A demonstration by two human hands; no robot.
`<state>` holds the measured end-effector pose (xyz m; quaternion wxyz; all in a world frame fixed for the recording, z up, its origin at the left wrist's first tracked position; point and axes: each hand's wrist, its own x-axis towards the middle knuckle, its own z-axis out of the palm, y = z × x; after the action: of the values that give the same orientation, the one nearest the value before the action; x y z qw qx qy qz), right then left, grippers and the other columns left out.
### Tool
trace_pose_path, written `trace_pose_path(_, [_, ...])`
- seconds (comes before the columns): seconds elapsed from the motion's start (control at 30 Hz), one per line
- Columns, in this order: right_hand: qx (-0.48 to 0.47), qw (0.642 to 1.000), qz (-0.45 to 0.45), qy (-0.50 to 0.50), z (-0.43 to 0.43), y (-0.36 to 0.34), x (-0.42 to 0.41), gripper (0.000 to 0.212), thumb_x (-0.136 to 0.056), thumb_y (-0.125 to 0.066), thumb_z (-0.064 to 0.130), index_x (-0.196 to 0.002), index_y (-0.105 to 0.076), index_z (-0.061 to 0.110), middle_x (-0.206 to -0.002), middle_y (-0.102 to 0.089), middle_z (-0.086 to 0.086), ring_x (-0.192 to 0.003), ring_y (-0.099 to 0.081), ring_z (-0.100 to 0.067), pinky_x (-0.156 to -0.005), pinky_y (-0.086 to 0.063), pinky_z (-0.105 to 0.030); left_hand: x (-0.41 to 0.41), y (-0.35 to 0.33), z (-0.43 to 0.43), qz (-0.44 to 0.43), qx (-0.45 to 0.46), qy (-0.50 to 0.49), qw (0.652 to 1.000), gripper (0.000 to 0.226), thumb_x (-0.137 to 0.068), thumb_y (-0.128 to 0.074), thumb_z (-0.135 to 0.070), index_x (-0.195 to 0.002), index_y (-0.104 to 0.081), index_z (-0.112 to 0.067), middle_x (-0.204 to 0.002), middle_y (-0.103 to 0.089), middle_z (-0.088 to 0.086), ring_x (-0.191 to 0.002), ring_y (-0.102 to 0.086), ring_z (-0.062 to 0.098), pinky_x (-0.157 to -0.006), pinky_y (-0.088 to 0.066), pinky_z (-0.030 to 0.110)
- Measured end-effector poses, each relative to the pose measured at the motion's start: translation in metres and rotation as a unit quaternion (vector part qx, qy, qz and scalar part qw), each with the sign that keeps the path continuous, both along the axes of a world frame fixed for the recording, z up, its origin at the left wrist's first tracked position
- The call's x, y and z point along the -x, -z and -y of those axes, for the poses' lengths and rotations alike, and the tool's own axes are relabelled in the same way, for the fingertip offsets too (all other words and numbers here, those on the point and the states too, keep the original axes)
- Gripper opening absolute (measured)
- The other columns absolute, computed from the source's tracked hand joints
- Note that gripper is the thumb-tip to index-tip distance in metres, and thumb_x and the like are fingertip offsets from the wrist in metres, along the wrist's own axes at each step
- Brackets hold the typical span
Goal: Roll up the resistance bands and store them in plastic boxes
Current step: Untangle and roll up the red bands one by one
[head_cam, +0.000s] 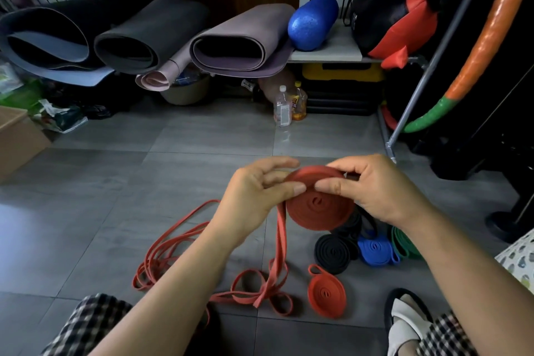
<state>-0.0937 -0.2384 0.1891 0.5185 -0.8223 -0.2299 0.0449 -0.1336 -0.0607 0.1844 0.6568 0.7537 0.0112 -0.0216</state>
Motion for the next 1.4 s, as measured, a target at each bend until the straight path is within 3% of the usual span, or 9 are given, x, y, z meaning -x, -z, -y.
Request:
trace_pose_path(0.27, [-0.225, 0.973, -0.030, 0.042, 0.005, -0.018, 0.004, 0.011, -0.061, -0.067, 0.019, -0.069, -0.074, 0.024, -0.062, -0.069, 0.012, -0.056, -0.062, 0.002, -0.054, -0.045, -0.007, 0.009, -0.018, 0.014, 0.101, 0.044, -0.092, 0.990, 0.021, -0.073, -0.071, -0.006, -0.092, -0.070, -0.016, -0.087, -0.073, 0.004, -0.086, -0.067, 0.020, -0.084, -0.054, 0.027])
trace_pose_path(0.4, [-0.249, 0.968, 0.003, 0.038, 0.004, -0.023, 0.004, 0.013, -0.062, -0.070, 0.025, -0.073, -0.075, 0.027, -0.066, -0.071, 0.012, -0.062, -0.064, 0.000, -0.059, -0.047, -0.008, 0.009, -0.029, 0.012, 0.138, -0.023, -0.082, 0.987, 0.021, -0.074, -0.073, -0.009, -0.082, -0.068, -0.028, -0.073, -0.072, -0.012, -0.074, -0.068, 0.006, -0.077, -0.055, 0.021])
trace_pose_path(0.57, [-0.261, 0.961, -0.043, 0.079, -0.006, -0.004, 0.004, 0.009, -0.062, -0.070, 0.025, -0.070, -0.073, 0.026, -0.058, -0.067, 0.012, -0.053, -0.060, 0.000, -0.052, -0.044, -0.008, 0.006, -0.014, 0.016, 0.067, 0.066, -0.087, 0.992, 0.021, -0.076, -0.068, 0.004, -0.079, -0.067, -0.017, -0.065, -0.071, -0.010, -0.064, -0.066, 0.002, -0.067, -0.052, 0.013])
trace_pose_path(0.67, [-0.133, 0.987, -0.067, 0.052, -0.001, -0.005, 0.003, 0.009, -0.064, -0.067, 0.029, -0.072, -0.072, 0.031, -0.051, -0.059, 0.015, -0.045, -0.046, 0.003, -0.047, -0.034, -0.007, 0.002, -0.006, 0.003, 0.095, -0.032, -0.079, 0.992, 0.019, -0.077, -0.070, -0.002, -0.076, -0.069, -0.021, -0.066, -0.071, -0.010, -0.067, -0.067, 0.005, -0.070, -0.054, 0.018])
trace_pose_path(0.73, [0.009, 0.999, -0.046, 0.013, 0.004, -0.007, 0.002, 0.028, -0.060, -0.070, 0.038, -0.088, -0.067, 0.033, -0.063, -0.062, 0.021, -0.055, -0.051, 0.009, -0.057, -0.033, -0.007, 0.000, 0.000, -0.003, 0.132, -0.207, -0.052, 0.968, 0.003, -0.078, -0.070, -0.019, -0.079, -0.072, -0.020, -0.070, -0.072, -0.003, -0.070, -0.068, 0.015, -0.071, -0.055, 0.029])
trace_pose_path(0.8, [0.128, 0.992, 0.002, -0.016, 0.004, -0.005, 0.002, 0.046, -0.057, -0.074, 0.045, -0.101, -0.063, 0.034, -0.079, -0.062, 0.020, -0.062, -0.051, 0.013, -0.060, -0.031, -0.011, 0.002, 0.006, -0.003, 0.148, -0.339, -0.010, 0.929, 0.022, -0.072, -0.061, -0.035, -0.085, -0.073, -0.022, -0.071, -0.070, 0.000, -0.070, -0.064, 0.020, -0.068, -0.052, 0.034])
trace_pose_path(0.9, [0.222, 0.973, 0.057, -0.038, -0.002, -0.005, 0.004, 0.024, -0.067, -0.077, 0.039, -0.084, -0.071, 0.024, -0.069, -0.064, 0.008, -0.064, -0.056, -0.003, -0.064, -0.042, -0.027, 0.004, 0.007, 0.008, 0.128, -0.262, 0.028, 0.956, 0.015, -0.072, -0.064, -0.030, -0.086, -0.070, -0.027, -0.077, -0.070, -0.003, -0.072, -0.065, 0.014, -0.070, -0.052, 0.031])
trace_pose_path(1.07, [0.069, 0.997, -0.011, 0.025, 0.006, -0.005, 0.001, 0.036, -0.055, -0.070, 0.049, -0.075, -0.073, 0.018, -0.070, -0.072, -0.004, -0.071, -0.068, -0.021, -0.073, -0.054, -0.043, -0.002, 0.014, 0.005, 0.039, -0.022, -0.001, 0.999, 0.027, -0.075, -0.069, 0.005, -0.084, -0.065, -0.020, -0.076, -0.070, -0.010, -0.072, -0.065, -0.003, -0.075, -0.050, 0.011])
trace_pose_path(1.4, [-0.214, 0.971, -0.049, 0.093, 0.015, -0.021, 0.000, 0.013, -0.058, -0.070, 0.032, -0.068, -0.075, 0.027, -0.067, -0.072, 0.008, -0.064, -0.067, -0.004, -0.064, -0.052, -0.015, -0.005, 0.052, -0.004, -0.026, -0.029, -0.010, 0.999, 0.020, -0.080, -0.067, 0.000, -0.086, -0.066, -0.019, -0.086, -0.071, 0.006, -0.080, -0.065, 0.009, -0.084, -0.050, 0.023])
